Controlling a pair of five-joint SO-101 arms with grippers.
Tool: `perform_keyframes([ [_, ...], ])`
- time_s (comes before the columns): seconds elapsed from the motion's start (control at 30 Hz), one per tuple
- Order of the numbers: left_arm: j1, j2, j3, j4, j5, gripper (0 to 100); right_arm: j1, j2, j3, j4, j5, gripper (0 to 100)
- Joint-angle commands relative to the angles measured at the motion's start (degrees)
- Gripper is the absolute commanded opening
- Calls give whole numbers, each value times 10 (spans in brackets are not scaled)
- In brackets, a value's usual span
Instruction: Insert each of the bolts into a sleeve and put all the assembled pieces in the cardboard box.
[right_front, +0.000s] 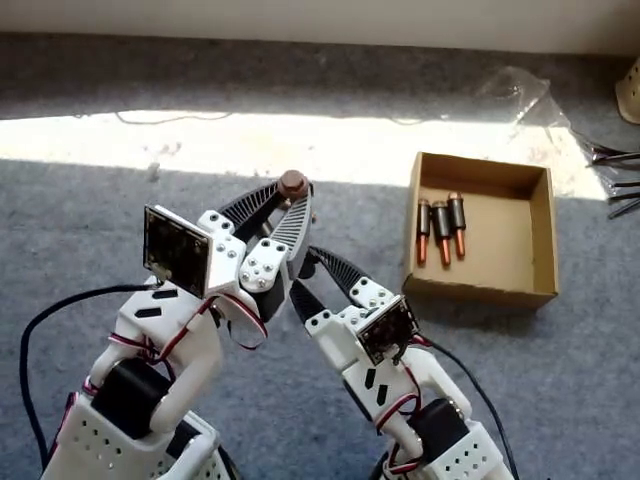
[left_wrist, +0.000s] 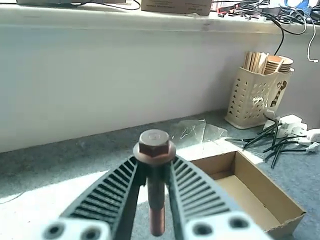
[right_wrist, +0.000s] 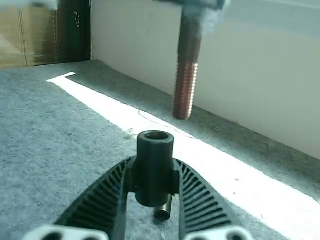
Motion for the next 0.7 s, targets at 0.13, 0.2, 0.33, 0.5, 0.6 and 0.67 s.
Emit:
perform_keyframes([
  [0.13,6,5,-70,52,17,8,-3,-14,72,1,9,5],
  [0.2,6,6,-68,55,17,8,-3,-14,72,1,9,5],
  [0.33,6,4,-60,55,44,8,-3,-14,72,1,9,5],
  [0.5,-23,2,-58,56,58,8,-3,-14,72,1,9,5],
  [0.6,-28,2,-58,65,69,8,-3,-14,72,1,9,5],
  [0.67,-28,2,-59,75,72,8,-3,-14,72,1,9,5],
])
